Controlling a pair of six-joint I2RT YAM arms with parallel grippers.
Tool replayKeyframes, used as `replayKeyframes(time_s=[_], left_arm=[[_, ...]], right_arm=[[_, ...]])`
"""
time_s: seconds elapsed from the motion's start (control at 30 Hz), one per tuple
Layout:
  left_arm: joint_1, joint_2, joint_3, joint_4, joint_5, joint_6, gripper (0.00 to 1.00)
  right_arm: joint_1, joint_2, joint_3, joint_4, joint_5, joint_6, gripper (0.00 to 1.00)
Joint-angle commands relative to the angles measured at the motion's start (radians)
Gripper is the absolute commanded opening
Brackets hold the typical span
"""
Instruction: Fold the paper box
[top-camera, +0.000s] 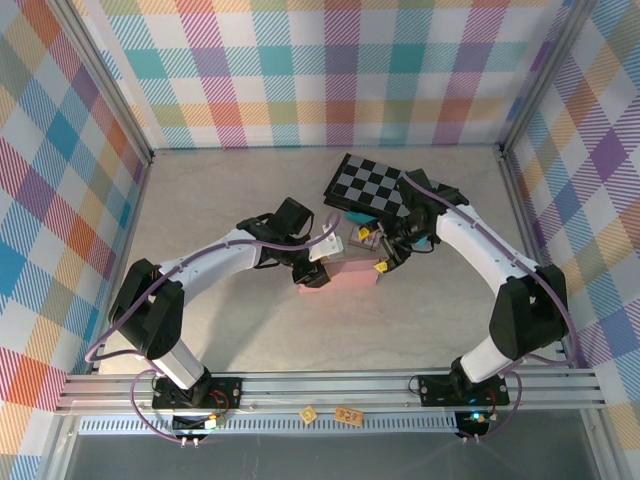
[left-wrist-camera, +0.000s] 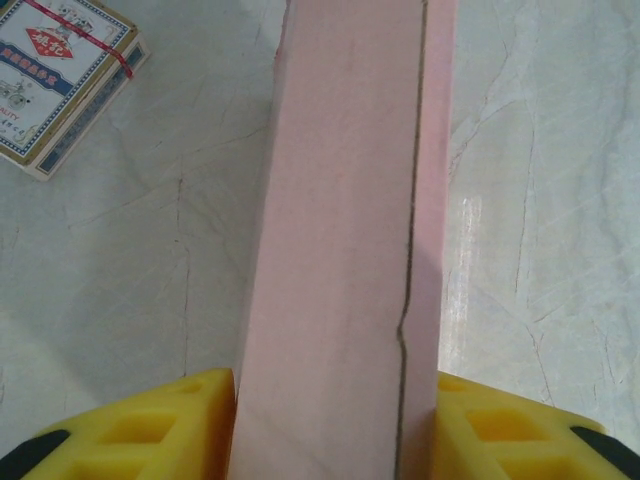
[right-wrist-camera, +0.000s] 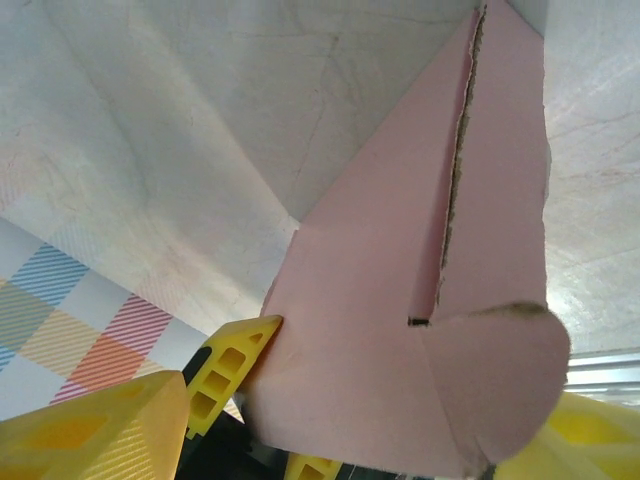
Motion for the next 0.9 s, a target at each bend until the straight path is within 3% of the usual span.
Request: replayKeyframes(time_s=[0.0,0.13,0.27,0.37,0.47,0.57,0.67,0.87], left_arm=[[0.016,0.006,0.016,0.011,0.042,-0.010,0.44],[0.029,0.013,0.020,0.009,0.058,-0.015,0.44],[0.036,0.019,0.028,0.003,0.068,-0.017,0.43],[0.041,0.025,0.036,-0.012,0.077,-0.010,0.43],[0.042,0.032,0.051,-0.043,0.080,0.008,0.43],[0.044,0.036,0.069,-0.089,0.075,0.034,0.43],[0.049,0.035,0.074,-0.116,0.078,0.045,0.43],[0.050,0.038,0.092,-0.154,0.083,0.059,0.44]], right_arm=[[0.006,-0.013,0.074,-0.087,0.059,-0.057,0.72],[0.002,-0.062,0.120,-0.102,0.085,-0.200,0.70],[-0.004,-0.100,0.152,-0.073,0.113,-0.504,0.63],[-0.003,-0.149,0.160,-0.107,0.230,-0.724,0.55],[-0.003,-0.229,0.093,-0.075,0.324,-0.951,0.47],[0.000,-0.330,-0.039,0.018,0.311,-1.164,0.39],[0.003,-0.352,-0.061,-0.015,0.309,-1.278,0.35],[0.028,-0.240,-0.001,-0.141,0.277,-1.424,0.34]])
